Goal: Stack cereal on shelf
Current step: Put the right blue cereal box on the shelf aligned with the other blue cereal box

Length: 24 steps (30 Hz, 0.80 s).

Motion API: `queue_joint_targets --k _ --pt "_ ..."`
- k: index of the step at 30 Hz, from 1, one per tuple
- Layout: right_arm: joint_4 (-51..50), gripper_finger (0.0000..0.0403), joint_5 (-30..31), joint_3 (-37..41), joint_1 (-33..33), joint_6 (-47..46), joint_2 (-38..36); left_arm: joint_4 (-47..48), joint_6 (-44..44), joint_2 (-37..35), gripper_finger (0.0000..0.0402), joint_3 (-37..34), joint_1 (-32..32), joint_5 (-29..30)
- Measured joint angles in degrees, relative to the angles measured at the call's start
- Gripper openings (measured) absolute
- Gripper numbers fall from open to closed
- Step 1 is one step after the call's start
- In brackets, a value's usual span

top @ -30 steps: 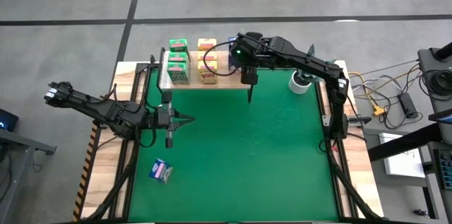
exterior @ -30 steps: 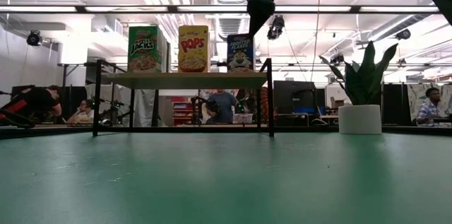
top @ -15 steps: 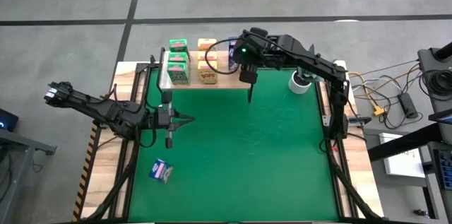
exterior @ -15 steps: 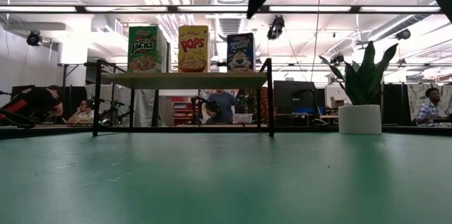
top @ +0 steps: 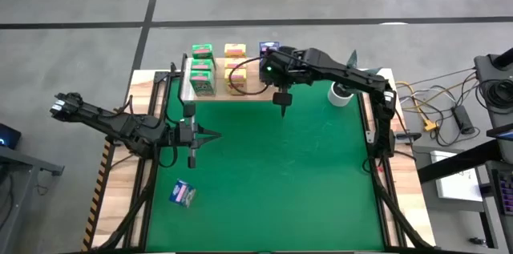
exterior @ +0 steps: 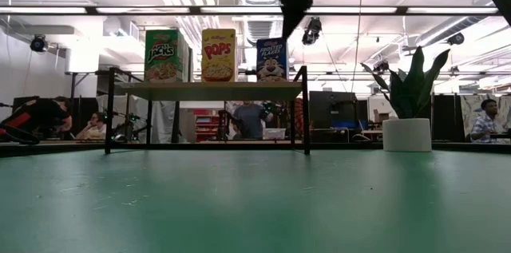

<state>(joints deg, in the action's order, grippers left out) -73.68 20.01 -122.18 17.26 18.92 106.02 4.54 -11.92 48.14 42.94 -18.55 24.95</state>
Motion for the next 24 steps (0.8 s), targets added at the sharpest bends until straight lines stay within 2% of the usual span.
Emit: queue_joint_targets --k 4,24 --pt "2.43 0.0013 2.51 2.16 0.53 1.26 0.07 0.02 -0.01 0.00 0.0000 0.00 0.00 0.00" --pt "3.91 0.0013 2.67 1.91 3.53 1.76 0.04 0.04 -0.02 0.00 0.0000 0.00 0.00 0.00"
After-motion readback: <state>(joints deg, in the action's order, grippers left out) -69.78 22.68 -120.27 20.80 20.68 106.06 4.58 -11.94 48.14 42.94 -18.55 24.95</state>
